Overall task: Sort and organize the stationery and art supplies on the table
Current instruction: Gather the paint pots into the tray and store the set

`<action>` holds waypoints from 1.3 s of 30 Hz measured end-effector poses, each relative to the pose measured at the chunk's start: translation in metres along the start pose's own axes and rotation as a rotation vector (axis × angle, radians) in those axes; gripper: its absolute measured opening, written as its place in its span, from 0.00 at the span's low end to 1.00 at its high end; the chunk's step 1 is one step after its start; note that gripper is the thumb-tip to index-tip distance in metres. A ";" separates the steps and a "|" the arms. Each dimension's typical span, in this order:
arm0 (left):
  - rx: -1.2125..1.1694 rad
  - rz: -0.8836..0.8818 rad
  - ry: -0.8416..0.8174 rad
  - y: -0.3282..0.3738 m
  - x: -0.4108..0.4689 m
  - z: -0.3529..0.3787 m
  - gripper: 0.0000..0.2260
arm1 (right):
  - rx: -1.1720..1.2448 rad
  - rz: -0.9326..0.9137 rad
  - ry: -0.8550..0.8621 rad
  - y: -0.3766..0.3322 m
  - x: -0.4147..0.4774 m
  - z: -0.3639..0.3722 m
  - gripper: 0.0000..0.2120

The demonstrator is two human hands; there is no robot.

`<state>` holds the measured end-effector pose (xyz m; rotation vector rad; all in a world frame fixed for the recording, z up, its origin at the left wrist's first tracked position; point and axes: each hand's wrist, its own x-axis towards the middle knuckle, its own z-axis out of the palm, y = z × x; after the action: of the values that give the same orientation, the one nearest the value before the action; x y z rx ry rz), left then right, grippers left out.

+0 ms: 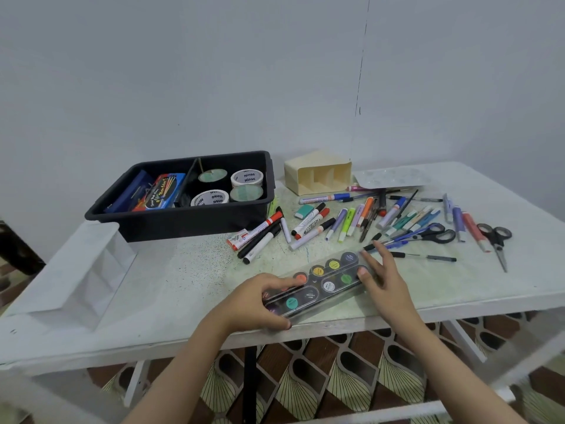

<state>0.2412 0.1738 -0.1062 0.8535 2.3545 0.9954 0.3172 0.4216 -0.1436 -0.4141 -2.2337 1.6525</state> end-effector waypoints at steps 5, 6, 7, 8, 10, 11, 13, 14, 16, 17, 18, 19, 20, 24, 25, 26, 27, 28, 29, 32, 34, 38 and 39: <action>0.122 -0.010 0.136 0.001 -0.013 0.021 0.30 | -0.026 0.009 0.055 -0.006 -0.017 0.005 0.30; 0.103 -0.003 0.174 0.003 -0.015 0.026 0.29 | -0.050 0.005 0.089 -0.008 -0.023 0.007 0.30; 0.073 0.001 0.211 0.004 -0.016 0.032 0.29 | -0.077 0.004 0.119 -0.009 -0.028 0.009 0.30; 0.042 0.003 0.245 0.006 -0.017 0.037 0.29 | -0.091 0.011 0.129 -0.011 -0.033 0.011 0.29; -0.009 -0.005 0.307 0.011 -0.018 0.047 0.28 | -0.076 0.044 0.083 -0.015 -0.040 0.014 0.27; -0.032 -0.009 0.337 0.014 -0.019 0.051 0.28 | -0.056 0.060 0.042 -0.018 -0.042 0.014 0.26; -0.104 -0.007 0.383 0.021 -0.022 0.057 0.28 | -0.007 0.081 -0.034 -0.022 -0.042 0.016 0.27; -0.141 -0.007 0.401 0.025 -0.023 0.060 0.28 | 0.030 0.086 -0.069 -0.024 -0.041 0.016 0.27; -0.166 -0.014 0.429 0.031 -0.025 0.065 0.29 | 0.124 0.088 -0.125 -0.028 -0.039 0.018 0.28; -0.146 -0.020 0.440 0.035 -0.026 0.068 0.30 | 0.163 0.083 -0.136 -0.029 -0.038 0.019 0.27; -0.114 -0.022 0.450 0.038 -0.028 0.071 0.30 | 0.197 0.077 -0.134 -0.031 -0.038 0.019 0.27; -0.086 -0.020 0.462 0.040 -0.029 0.073 0.31 | 0.233 0.073 -0.123 -0.031 -0.036 0.019 0.26; -0.073 -0.014 0.474 0.042 -0.031 0.074 0.31 | 0.275 0.073 -0.119 -0.032 -0.035 0.018 0.25; -0.130 -0.020 0.438 0.047 -0.040 0.070 0.27 | 0.359 0.059 -0.155 -0.040 -0.028 0.012 0.23; -0.195 -0.034 0.424 0.048 -0.042 0.067 0.23 | 0.362 0.055 -0.174 -0.043 -0.026 0.012 0.23; -0.294 -0.056 0.413 0.048 -0.044 0.062 0.20 | 0.358 0.050 -0.199 -0.047 -0.024 0.012 0.23; -0.416 -0.078 0.393 0.048 -0.046 0.055 0.17 | 0.345 0.046 -0.229 -0.051 -0.022 0.012 0.23; -0.525 -0.102 0.358 0.047 -0.048 0.047 0.15 | 0.324 0.040 -0.262 -0.053 -0.020 0.014 0.24; -0.604 -0.127 0.315 0.046 -0.050 0.039 0.16 | 0.306 0.036 -0.294 -0.056 -0.019 0.016 0.24; -0.682 -0.177 0.222 0.042 -0.051 0.014 0.16 | 0.287 0.028 -0.382 -0.064 -0.013 0.028 0.22; -0.692 -0.191 0.211 0.037 -0.051 -0.001 0.18 | 0.300 0.034 -0.425 -0.071 -0.008 0.041 0.21; -0.744 -0.177 0.296 0.018 -0.052 -0.032 0.19 | 0.331 -0.005 -0.470 -0.087 0.007 0.074 0.21; -0.780 -0.166 0.325 0.012 -0.052 -0.040 0.20 | 0.328 -0.034 -0.472 -0.092 0.012 0.083 0.21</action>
<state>0.2581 0.1256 -0.0637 0.1994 1.9374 1.8881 0.2677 0.3287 -0.0768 0.1116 -2.1830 2.2303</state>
